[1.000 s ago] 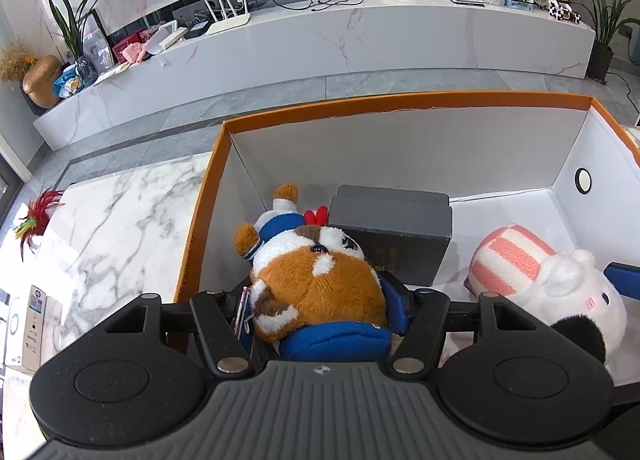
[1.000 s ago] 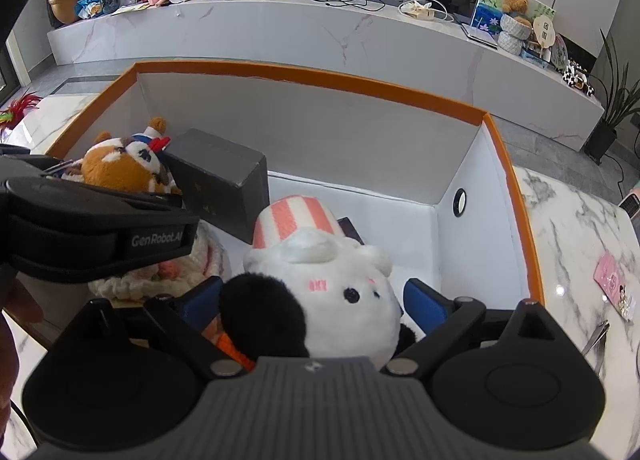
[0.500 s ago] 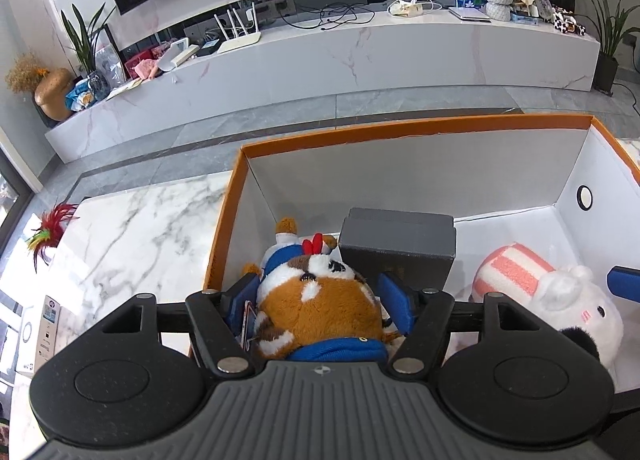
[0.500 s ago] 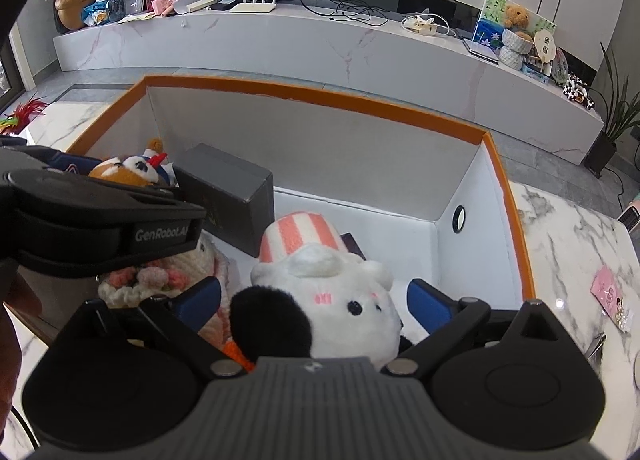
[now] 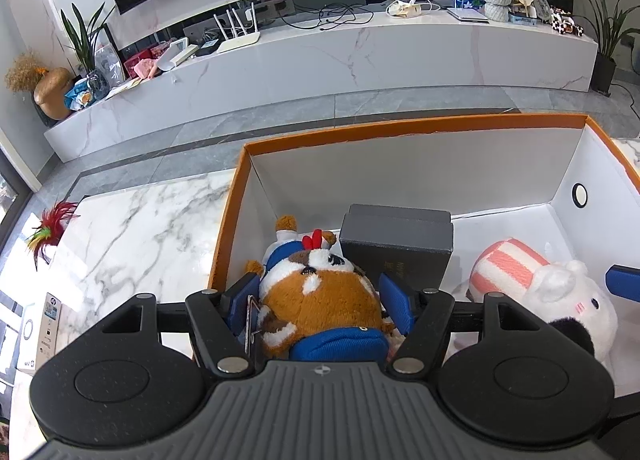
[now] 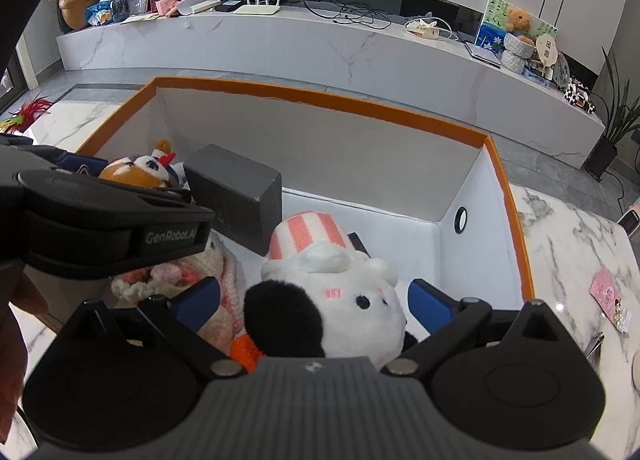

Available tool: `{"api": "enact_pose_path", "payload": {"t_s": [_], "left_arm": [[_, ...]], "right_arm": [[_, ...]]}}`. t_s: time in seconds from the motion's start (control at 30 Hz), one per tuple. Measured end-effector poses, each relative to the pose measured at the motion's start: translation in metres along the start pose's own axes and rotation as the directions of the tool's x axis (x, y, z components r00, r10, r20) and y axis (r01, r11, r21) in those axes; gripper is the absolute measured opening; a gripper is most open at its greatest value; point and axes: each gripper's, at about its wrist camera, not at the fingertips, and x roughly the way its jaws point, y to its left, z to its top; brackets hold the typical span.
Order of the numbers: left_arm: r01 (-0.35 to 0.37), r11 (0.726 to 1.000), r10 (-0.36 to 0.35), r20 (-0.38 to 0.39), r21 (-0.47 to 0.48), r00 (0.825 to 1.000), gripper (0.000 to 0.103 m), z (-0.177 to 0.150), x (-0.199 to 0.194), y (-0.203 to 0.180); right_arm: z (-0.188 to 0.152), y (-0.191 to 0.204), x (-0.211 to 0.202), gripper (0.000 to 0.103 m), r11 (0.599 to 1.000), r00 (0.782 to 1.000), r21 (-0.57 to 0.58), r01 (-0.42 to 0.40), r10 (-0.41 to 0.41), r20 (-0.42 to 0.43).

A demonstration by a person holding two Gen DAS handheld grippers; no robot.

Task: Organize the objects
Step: 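Lower both plushes into the orange box and open both grippers, then move the left gripper to the white lotion tube while the right gripper reaches the yellow tape measure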

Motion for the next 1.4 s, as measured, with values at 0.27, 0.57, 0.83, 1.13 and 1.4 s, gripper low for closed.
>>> {"api": "enact_pose_path", "payload": {"t_s": [0.27,0.57,0.83,1.13,1.4], "left_arm": [[0.007,1.000,-0.007,0.011,-0.009,1.000,0.078,-0.002,-0.011,0.000],[0.091,0.996,-0.090,0.050,-0.022,0.995,0.078,-0.009,-0.051,0.019],[0.106,0.994,-0.107,0.098,0.012,0.989,0.083,-0.053,-0.106,0.036],[0.291,0.900,-0.302,-0.017,0.326,0.953,0.086,-0.160,-0.125,0.007],[0.269,0.761,-0.261,-0.101,0.590,0.960,0.086,-0.198,-0.091,-0.022]], "right_arm": [[-0.003,0.000,-0.012,0.100,1.000,1.000,-0.003,0.005,-0.005,0.012],[-0.007,-0.009,-0.058,0.100,1.000,0.996,-0.008,0.001,0.000,0.086],[-0.029,-0.024,-0.116,0.101,1.000,0.987,-0.027,-0.016,0.020,0.160],[-0.090,-0.065,-0.149,0.101,0.986,0.979,0.049,-0.156,0.148,0.141],[-0.133,-0.095,-0.146,0.101,0.968,0.980,0.163,-0.189,0.174,0.099]]}}
